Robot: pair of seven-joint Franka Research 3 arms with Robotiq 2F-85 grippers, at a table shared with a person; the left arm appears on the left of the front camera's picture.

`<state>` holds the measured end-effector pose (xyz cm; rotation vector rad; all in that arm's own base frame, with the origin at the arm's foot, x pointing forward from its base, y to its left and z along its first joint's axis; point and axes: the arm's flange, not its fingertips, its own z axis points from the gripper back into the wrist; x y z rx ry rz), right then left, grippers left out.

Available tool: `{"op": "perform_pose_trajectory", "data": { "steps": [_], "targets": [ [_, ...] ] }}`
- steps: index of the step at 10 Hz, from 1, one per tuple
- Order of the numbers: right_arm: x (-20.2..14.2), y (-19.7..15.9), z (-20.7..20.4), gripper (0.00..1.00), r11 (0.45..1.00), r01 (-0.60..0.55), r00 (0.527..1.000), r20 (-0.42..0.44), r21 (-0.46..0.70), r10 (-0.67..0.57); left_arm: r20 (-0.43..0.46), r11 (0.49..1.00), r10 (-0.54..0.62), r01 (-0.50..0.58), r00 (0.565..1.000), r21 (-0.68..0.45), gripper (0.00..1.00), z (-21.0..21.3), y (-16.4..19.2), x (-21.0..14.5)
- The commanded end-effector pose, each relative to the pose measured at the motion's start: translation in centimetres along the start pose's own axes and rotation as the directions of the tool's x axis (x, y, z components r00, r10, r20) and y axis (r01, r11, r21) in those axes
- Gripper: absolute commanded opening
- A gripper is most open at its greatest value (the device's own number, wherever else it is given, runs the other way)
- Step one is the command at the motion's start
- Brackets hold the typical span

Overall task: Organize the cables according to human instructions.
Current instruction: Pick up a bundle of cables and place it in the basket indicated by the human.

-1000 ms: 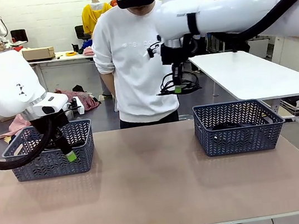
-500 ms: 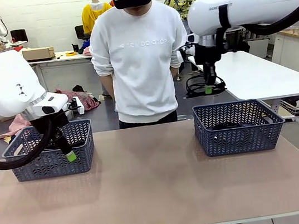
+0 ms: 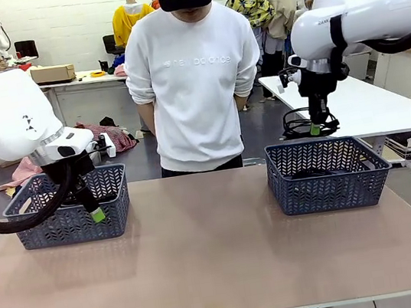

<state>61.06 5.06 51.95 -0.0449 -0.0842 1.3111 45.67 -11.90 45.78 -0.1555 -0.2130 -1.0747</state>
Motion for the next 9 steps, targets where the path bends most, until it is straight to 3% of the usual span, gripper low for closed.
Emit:
{"op": "perform_pose_trajectory", "data": {
  "steps": [1, 9],
  "targets": [
    [-1.4, 1.5, -1.2, 0.00, 0.999, -0.025, 0.999, 0.040, -0.023, 0.026, -0.007, 1.000, -0.002, 0.002, 1.000, -0.002, 1.00, 0.2, 0.1, -0.3],
    [-3.1, 1.4, -6.1, 0.00, 0.989, 0.094, 0.994, 0.070, -0.117, -0.086, -0.007, 1.000, -0.002, 0.002, 1.000, -0.002, 1.00, 0.2, 0.1, -0.3]
  ]
}}
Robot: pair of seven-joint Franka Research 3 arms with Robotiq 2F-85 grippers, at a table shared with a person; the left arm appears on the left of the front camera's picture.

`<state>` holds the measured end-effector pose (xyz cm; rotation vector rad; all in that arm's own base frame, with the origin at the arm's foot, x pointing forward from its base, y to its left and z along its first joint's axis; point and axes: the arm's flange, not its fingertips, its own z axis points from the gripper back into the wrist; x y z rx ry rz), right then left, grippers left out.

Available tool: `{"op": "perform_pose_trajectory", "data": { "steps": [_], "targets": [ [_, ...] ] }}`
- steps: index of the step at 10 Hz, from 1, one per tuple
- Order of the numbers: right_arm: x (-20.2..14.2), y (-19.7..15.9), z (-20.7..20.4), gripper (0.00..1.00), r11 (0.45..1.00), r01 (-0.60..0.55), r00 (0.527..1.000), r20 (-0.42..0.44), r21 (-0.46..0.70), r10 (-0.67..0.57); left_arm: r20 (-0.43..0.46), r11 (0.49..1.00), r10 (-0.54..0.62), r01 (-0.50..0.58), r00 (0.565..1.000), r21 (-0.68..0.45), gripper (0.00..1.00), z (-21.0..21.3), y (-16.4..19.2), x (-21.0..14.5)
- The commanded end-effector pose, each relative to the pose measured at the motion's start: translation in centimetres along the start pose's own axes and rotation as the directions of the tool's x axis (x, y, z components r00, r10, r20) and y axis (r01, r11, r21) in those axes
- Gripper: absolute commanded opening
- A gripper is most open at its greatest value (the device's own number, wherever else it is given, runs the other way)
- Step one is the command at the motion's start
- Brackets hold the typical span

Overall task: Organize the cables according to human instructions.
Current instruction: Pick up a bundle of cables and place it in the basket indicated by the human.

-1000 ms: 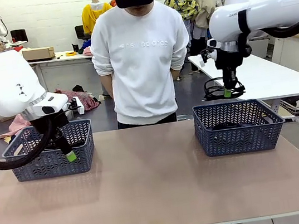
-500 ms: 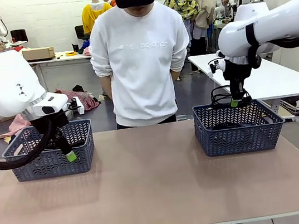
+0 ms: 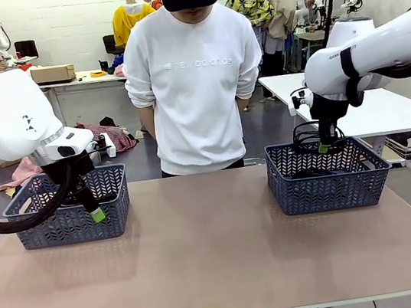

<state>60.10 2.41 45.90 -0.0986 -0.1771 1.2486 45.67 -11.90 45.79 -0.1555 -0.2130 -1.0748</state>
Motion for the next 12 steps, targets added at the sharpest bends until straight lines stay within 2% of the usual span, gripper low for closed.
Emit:
{"op": "perform_pose_trajectory", "data": {
  "steps": [1, 2, 3, 4, 5, 6, 7, 8, 9, 10, 11, 12],
  "targets": [
    [-0.23, 0.64, -0.48, 0.00, 0.998, 0.049, 0.998, 0.035, -0.033, -0.048, -0.007, 1.000, -0.002, 0.002, 1.000, -0.002, 1.00, 0.18, 0.09, -0.29],
    [-0.16, 0.60, -0.77, 0.00, 0.998, 0.050, 0.998, 0.030, -0.026, -0.050, -0.007, 1.000, -0.002, 0.002, 1.000, -0.002, 1.00, 0.18, 0.09, -0.29],
    [-0.04, 0.54, -0.96, 0.26, 0.998, 0.059, 0.998, 0.023, -0.015, -0.058, -0.007, 1.000, -0.002, 0.002, 1.000, -0.002, 1.00, 0.18, 0.09, -0.29],
    [0.08, 0.51, -0.98, 0.27, 0.998, 0.065, 0.998, 0.023, -0.010, -0.065, -0.007, 1.000, -0.002, 0.002, 1.000, -0.002, 1.00, 0.18, 0.09, -0.29],
    [0.04, 0.51, -0.96, 0.44, 0.997, 0.072, 0.997, 0.027, -0.007, -0.072, -0.007, 1.000, -0.002, 0.002, 1.000, -0.002, 1.00, 0.18, 0.09, -0.29],
    [0.04, 0.39, -0.93, 0.45, 0.996, 0.084, 0.996, 0.029, -0.007, -0.083, -0.007, 1.000, -0.002, 0.002, 1.000, -0.002, 1.00, 0.18, 0.09, -0.29],
    [0.07, 0.34, -0.92, 0.63, 0.996, 0.089, 0.996, 0.027, -0.008, -0.089, -0.007, 1.000, -0.002, 0.002, 1.000, -0.002, 1.00, 0.18, 0.09, -0.29],
    [0.08, 0.35, -0.93, 0.63, 0.995, 0.096, 0.995, 0.027, -0.010, -0.096, -0.007, 1.000, -0.002, 0.002, 1.000, -0.002, 1.00, 0.18, 0.09, -0.29],
    [0.17, 0.30, -0.93, 0.81, 0.995, 0.101, 0.995, 0.023, -0.009, -0.101, -0.007, 1.000, -0.002, 0.002, 1.000, -0.002, 1.00, 0.18, 0.09, -0.29],
    [0.25, 0.27, -0.94, 0.82, 0.994, 0.107, 0.994, 0.017, -0.008, -0.107, -0.007, 1.000, -0.002, 0.002, 1.000, -0.002, 1.00, 0.18, 0.09, -0.29],
    [0.35, 0.22, -0.94, 1.00, 0.994, 0.110, 0.994, 0.011, -0.004, -0.110, -0.007, 1.000, -0.002, 0.002, 1.000, -0.002, 1.00, 0.18, 0.09, -0.29],
    [0.47, 0.19, -0.94, 0.82, 0.994, 0.112, 0.994, 0.005, 0.001, -0.112, -0.007, 1.000, -0.002, 0.002, 1.000, -0.002, 1.00, 0.18, 0.09, -0.29]
  ]
}}
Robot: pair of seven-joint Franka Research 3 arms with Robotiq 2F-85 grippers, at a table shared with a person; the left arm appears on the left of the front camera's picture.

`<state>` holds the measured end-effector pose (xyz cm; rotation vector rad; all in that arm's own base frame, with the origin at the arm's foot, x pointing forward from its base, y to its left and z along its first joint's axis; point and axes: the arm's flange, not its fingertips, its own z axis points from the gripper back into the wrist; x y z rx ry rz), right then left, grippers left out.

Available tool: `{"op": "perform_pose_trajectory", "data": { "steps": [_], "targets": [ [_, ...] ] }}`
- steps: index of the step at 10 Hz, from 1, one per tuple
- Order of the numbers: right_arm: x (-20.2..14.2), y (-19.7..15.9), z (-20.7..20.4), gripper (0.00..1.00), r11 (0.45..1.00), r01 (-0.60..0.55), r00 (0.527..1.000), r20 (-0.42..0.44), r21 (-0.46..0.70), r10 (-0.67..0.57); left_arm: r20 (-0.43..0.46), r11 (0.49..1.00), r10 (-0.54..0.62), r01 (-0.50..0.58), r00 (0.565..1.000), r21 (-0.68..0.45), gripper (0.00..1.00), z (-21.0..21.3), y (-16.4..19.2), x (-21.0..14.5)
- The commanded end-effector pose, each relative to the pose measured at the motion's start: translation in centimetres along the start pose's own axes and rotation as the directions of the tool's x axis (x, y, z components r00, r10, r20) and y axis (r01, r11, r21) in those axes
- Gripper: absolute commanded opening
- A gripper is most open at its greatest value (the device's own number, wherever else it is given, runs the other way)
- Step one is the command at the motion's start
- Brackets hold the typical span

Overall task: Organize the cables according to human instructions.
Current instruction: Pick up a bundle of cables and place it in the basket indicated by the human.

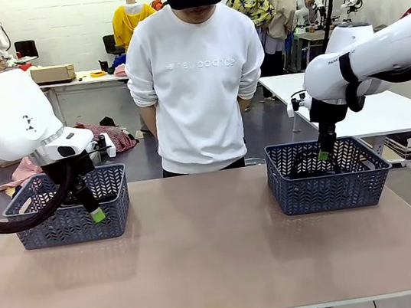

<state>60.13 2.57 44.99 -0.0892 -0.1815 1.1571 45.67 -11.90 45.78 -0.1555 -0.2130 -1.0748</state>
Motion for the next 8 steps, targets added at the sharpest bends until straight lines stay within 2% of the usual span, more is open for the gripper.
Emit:
{"op": "perform_pose_trajectory", "data": {
  "steps": [1, 5, 6, 8],
  "targets": [
    [0.45, -0.01, -0.07, 1.00, 1.000, 0.025, 1.000, -0.006, 0.005, -0.025, -0.007, 1.000, -0.002, 0.002, 1.000, -0.002, 1.00, 0.19, 0.09, -0.29],
    [1.00, -0.45, -0.02, 1.00, 0.998, 0.070, 0.997, -0.014, 0.003, -0.070, -0.007, 1.000, -0.002, 0.002, 1.000, -0.002, 1.00, 0.19, 0.09, -0.29],
    [0.05, 0.08, -0.40, 1.00, 1.000, 0.016, 1.000, -0.010, 0.015, -0.016, -0.007, 1.000, -0.002, 0.002, 1.000, -0.002, 1.00, 0.19, 0.09, -0.29],
    [0.05, 0.08, -0.40, 1.00, 1.000, 0.016, 1.000, -0.010, 0.015, -0.016, -0.007, 1.000, -0.002, 0.002, 1.000, -0.002, 1.00, 0.19, 0.09, -0.29]
  ]
}}
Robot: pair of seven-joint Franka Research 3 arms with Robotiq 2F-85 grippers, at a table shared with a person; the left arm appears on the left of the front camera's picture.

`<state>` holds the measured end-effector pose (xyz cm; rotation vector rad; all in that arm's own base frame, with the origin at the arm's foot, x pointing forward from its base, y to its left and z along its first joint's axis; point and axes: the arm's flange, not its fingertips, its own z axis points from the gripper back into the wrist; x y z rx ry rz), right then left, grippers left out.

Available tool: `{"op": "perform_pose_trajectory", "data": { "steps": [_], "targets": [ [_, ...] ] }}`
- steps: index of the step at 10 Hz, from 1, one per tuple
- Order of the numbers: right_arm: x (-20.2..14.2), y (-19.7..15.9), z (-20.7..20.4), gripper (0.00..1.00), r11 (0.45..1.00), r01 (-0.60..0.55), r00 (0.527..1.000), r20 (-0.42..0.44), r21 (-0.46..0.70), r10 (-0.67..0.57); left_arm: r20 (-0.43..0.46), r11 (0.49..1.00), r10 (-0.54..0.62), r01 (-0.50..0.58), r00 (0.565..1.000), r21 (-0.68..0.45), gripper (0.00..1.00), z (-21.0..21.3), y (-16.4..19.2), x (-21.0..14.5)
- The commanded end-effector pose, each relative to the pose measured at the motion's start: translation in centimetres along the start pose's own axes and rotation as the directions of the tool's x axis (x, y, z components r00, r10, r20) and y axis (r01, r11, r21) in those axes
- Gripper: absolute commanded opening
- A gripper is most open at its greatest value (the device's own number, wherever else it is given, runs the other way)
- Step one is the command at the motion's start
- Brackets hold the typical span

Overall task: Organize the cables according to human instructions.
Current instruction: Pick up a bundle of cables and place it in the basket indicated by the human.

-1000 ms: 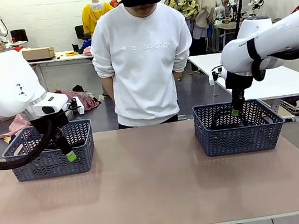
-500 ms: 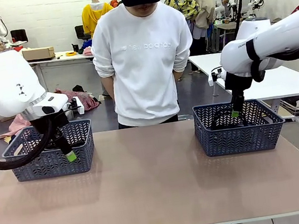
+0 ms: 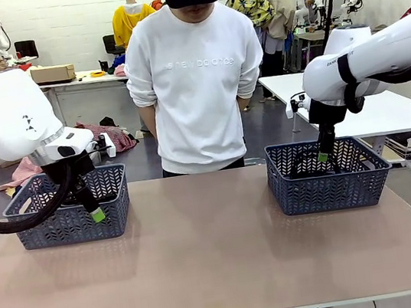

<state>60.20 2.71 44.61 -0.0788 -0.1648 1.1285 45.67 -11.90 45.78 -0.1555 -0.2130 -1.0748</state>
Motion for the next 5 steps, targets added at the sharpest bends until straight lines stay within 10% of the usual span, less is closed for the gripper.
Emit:
{"op": "perform_pose_trajectory", "data": {
  "steps": [1, 5],
  "targets": [
    [-0.06, 0.02, -0.01, 1.00, 1.000, -0.013, 1.000, 0.000, 0.000, 0.013, -0.007, 1.000, -0.002, 0.002, 1.000, -0.002, 1.00, 0.19, 0.09, -0.29],
    [-0.06, 0.02, -0.01, 1.00, 1.000, -0.013, 1.000, 0.000, 0.000, 0.013, -0.007, 1.000, -0.002, 0.002, 1.000, -0.002, 1.00, 0.19, 0.09, -0.29]
  ]
}}
